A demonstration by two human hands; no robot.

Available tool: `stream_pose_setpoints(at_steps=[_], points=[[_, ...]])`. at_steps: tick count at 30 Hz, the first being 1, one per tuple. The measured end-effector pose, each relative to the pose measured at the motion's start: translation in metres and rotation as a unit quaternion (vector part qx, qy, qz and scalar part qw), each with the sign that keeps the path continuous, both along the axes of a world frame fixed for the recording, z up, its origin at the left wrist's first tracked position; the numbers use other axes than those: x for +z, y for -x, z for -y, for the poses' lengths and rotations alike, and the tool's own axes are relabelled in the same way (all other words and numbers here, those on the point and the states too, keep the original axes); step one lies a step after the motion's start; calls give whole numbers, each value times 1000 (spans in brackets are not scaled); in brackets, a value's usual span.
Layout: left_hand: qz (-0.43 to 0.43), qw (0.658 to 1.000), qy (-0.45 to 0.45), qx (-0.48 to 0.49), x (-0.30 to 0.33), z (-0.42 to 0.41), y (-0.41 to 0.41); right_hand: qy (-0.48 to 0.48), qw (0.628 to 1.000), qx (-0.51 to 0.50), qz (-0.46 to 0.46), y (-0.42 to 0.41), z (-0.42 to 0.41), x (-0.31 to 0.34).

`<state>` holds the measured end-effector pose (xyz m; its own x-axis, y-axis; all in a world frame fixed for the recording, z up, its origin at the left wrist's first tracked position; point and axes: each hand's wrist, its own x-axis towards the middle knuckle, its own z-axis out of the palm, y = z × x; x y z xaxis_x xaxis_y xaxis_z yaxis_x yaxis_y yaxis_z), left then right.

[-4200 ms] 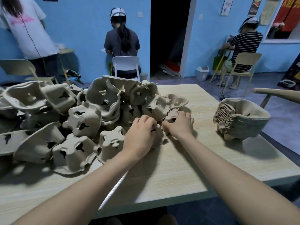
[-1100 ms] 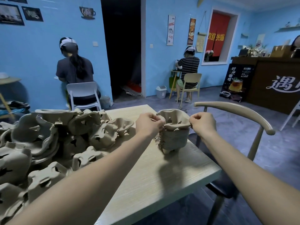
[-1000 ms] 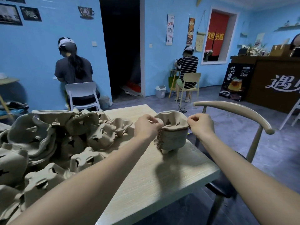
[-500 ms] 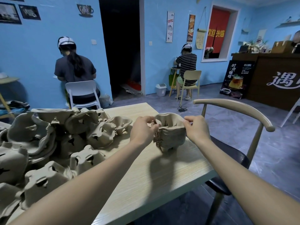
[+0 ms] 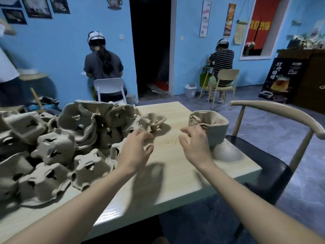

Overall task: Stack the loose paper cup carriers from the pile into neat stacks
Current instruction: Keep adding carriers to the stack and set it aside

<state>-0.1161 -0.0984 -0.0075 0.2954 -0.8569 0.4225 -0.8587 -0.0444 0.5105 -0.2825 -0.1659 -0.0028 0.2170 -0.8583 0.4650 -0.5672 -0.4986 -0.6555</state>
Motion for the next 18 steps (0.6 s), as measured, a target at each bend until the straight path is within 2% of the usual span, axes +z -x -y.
stream_pose_setpoints(at_steps=[5,10,14,18], points=[[20,999,-4,38,-10,-28,-30,-52,997,44,-41,-37,-15,-31],[13,998,-20,55,-18,-39,-50,-83,993,43,-71,-60,-18,-50],[31,996,-56,68,-19,-36,-55,-72,990,26,-119,-64,-16,-59],[79,986,-106,106,-19,-27,-52,-67,991,38,-108,-65,-14,-64]])
